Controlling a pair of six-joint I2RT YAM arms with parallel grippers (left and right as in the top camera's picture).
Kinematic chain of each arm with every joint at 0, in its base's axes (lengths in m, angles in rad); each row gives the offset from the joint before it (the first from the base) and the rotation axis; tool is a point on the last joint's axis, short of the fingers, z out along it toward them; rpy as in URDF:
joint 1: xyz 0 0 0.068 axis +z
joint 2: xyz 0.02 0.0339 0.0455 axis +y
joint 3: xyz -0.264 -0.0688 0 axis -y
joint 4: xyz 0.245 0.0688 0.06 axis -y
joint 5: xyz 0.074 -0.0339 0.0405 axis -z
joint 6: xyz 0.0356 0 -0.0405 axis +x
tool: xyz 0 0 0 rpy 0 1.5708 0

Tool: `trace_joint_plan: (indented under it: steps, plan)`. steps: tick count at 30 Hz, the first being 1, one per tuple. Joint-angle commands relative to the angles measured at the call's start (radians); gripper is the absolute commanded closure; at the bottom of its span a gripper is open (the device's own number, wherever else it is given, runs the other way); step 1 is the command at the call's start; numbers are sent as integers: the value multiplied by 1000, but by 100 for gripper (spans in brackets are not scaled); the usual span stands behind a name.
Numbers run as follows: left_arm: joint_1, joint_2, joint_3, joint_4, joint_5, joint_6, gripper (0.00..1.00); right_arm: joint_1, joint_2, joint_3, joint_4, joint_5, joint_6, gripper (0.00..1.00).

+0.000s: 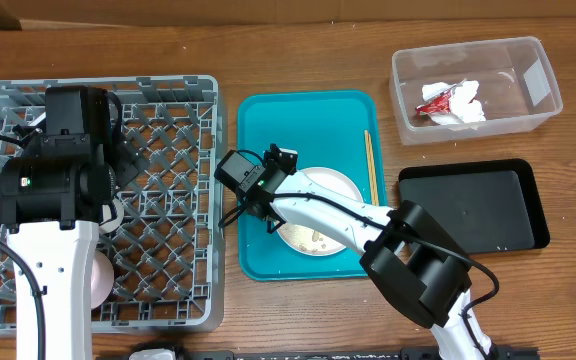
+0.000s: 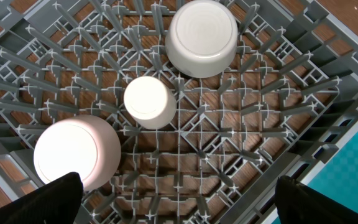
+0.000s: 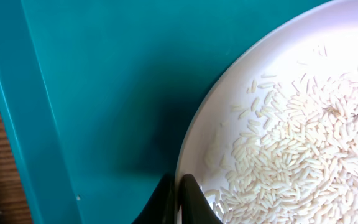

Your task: Sort waste into correct bins and load items into the dishwasher

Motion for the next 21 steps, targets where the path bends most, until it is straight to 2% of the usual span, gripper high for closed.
trace_joint_plan:
  steps: [1,8,17,21]
  plan:
    - [-2,2,-6,4,4,-17,0,4,11,-1,-18,4,-48,96]
    - [-2,2,-6,4,4,-17,0,5,11,78,-97,7,-135,96]
    - [-2,2,-6,4,4,-17,0,32,11,92,-115,12,-203,96]
    - [-2,2,-6,3,4,-17,0,47,11,92,-164,83,-207,96]
